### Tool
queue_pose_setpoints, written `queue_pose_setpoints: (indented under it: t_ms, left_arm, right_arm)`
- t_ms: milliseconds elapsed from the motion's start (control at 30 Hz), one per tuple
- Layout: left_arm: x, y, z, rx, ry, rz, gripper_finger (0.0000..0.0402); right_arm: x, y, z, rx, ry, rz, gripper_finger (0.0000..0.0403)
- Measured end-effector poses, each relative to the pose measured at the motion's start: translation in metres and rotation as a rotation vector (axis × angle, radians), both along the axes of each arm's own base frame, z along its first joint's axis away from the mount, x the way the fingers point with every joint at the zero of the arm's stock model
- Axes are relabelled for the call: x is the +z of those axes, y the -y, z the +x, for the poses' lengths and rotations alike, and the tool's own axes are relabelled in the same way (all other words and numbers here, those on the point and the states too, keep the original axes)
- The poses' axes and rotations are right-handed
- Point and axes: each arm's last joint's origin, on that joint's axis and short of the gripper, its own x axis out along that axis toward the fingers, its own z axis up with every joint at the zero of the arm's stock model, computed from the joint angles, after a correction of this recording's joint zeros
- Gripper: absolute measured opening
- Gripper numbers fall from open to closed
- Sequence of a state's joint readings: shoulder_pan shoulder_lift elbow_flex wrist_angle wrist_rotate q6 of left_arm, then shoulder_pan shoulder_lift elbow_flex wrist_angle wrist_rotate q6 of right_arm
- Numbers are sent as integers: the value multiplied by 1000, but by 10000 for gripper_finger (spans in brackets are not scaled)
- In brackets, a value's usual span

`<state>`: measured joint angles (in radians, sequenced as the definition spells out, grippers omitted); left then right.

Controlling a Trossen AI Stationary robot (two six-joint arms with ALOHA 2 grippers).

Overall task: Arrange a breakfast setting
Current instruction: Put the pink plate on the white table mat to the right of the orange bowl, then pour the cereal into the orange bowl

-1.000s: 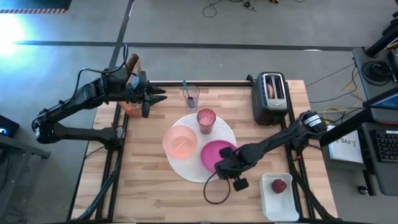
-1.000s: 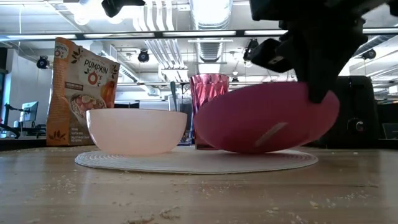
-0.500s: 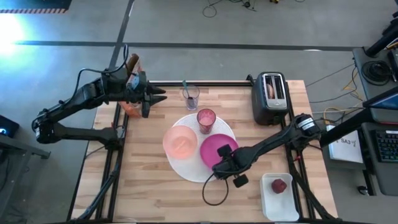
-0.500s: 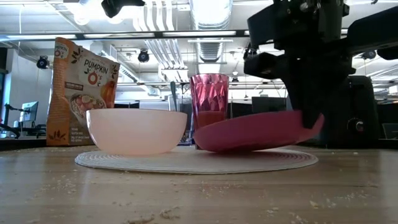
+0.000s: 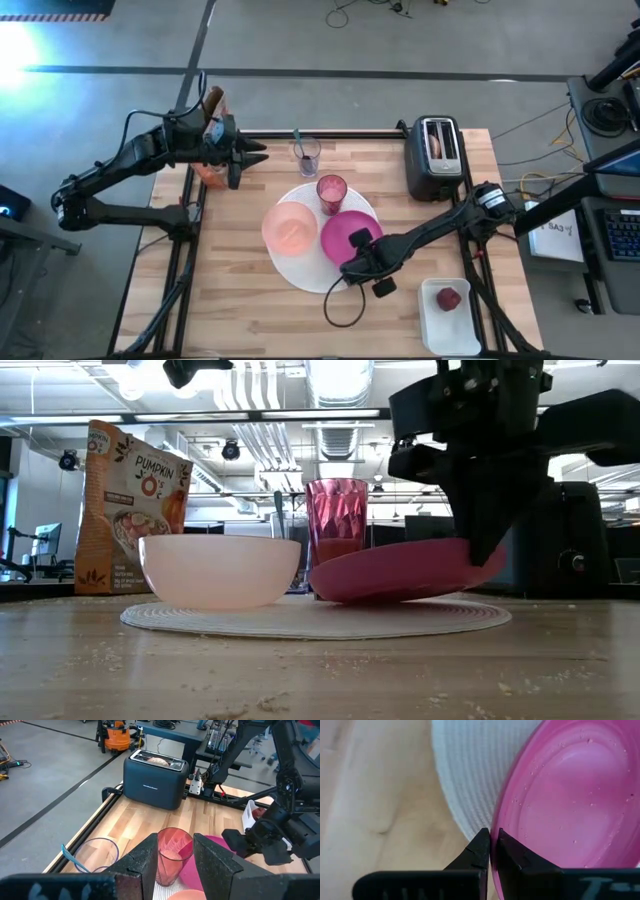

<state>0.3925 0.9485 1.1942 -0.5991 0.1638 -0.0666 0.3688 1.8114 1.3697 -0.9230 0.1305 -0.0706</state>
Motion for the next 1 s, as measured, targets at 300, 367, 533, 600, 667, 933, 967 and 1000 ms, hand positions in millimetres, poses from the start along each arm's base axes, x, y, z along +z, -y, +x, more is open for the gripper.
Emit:
queue_pose_setpoints:
  t_ms: [300, 367, 533, 600, 667, 933, 967, 1000]
  left_arm:
    - [0, 0, 0, 0, 0, 0, 107]
    - [0, 0, 0, 0, 0, 0, 107]
    - [0, 0, 0, 0, 0, 0, 107]
    - [0, 0, 0, 0, -1, 0, 107]
    - [0, 0, 0, 0, -1, 0, 107]
    - [0, 0, 0, 0, -1, -1, 107]
    - [0, 0, 0, 1, -1, -4, 107]
    - [0, 0, 0, 2, 0, -8, 107]
  right_arm:
    - [0, 8, 3, -5, -14, 27, 13]
    - [0, 7, 2, -4, -19, 42, 12]
    - [0, 7, 3, -37, -9, 44, 19]
    - [0, 7, 3, -24, -10, 43, 27]
    - [0, 7, 3, -17, -10, 43, 40]
    - [4, 8, 1, -22, -29, 35, 87]
    - [7, 9, -1, -28, -54, 26, 90]
    - [11, 9, -3, -35, -77, 16, 93]
